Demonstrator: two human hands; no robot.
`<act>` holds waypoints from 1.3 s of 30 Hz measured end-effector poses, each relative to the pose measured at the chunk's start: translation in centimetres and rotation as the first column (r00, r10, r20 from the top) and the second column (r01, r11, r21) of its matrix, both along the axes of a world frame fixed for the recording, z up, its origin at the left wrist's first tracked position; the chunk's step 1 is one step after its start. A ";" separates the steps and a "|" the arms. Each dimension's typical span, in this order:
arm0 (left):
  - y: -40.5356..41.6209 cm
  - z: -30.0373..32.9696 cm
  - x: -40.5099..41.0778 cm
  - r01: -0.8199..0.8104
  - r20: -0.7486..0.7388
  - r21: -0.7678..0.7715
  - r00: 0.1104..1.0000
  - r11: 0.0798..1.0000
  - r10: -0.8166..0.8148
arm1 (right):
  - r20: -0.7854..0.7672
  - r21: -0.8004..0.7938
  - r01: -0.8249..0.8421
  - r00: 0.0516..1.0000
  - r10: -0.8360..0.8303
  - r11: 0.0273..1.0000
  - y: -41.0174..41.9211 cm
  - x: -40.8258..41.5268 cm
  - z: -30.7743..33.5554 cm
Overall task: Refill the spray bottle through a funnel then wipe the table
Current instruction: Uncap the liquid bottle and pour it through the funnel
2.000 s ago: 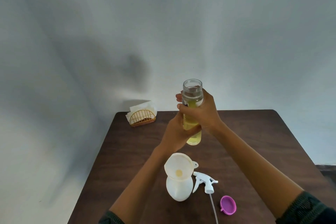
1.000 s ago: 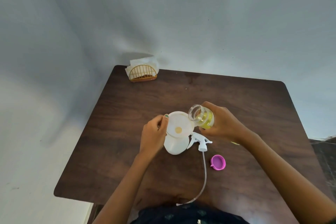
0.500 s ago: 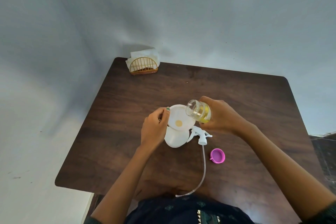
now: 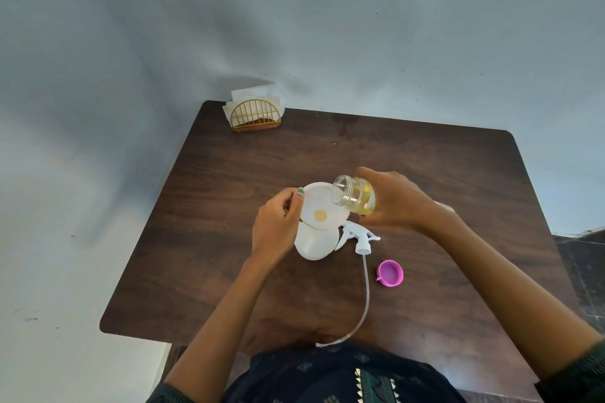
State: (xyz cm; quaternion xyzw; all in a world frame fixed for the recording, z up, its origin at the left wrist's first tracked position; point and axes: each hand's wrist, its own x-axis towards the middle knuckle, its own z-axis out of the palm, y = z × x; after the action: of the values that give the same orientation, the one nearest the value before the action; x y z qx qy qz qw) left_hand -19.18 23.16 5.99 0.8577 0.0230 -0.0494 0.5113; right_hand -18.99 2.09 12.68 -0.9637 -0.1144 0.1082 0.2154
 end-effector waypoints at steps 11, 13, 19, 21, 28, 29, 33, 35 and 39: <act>-0.2 0.1 -0.1 -0.014 0.001 0.006 1.000 1.000 0.014 | -0.010 -0.037 -0.014 1.000 0.013 0.999 0.2 0.0 0.1; -0.2 0.1 0.0 -0.016 0.000 0.011 1.000 1.000 0.016 | -0.012 -0.045 -0.015 1.000 0.014 0.999 0.3 0.0 0.2; -0.2 0.0 -0.1 -0.018 0.002 0.007 1.000 1.000 0.018 | -0.013 -0.093 -0.024 1.000 0.023 0.995 0.5 0.0 0.6; -0.2 0.0 -0.1 -0.009 0.006 0.006 1.000 1.000 0.009 | -0.014 -0.099 -0.025 1.000 0.024 0.995 0.5 0.0 0.8; -0.1 -0.3 0.0 -0.018 0.005 0.019 1.000 1.000 0.018 | -0.028 -0.142 -0.040 0.999 0.036 0.989 0.6 -0.1 1.1; -0.1 -0.3 0.1 -0.014 0.006 0.020 1.000 1.000 0.013 | -0.031 -0.153 -0.047 0.999 0.043 0.987 0.6 -0.1 1.2; -0.1 -0.5 0.1 -0.013 0.009 0.019 1.000 1.000 0.012 | -0.044 -0.168 -0.058 0.998 0.051 0.984 0.8 -0.3 1.6; -0.1 -0.4 0.1 -0.013 0.011 0.018 1.000 1.000 0.013 | -0.047 -0.179 -0.061 0.997 0.054 0.982 0.8 -0.3 1.8; -0.1 -0.2 0.1 -0.011 0.009 0.015 1.000 1.000 0.011 | -0.049 -0.181 -0.067 0.997 0.059 0.981 0.8 -0.3 1.8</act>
State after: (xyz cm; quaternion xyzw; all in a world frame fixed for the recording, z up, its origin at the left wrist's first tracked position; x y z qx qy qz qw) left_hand -19.12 23.02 5.83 0.8615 0.0257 -0.0425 0.5054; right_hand -19.30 2.91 14.43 -0.9727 -0.1298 0.1458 0.1253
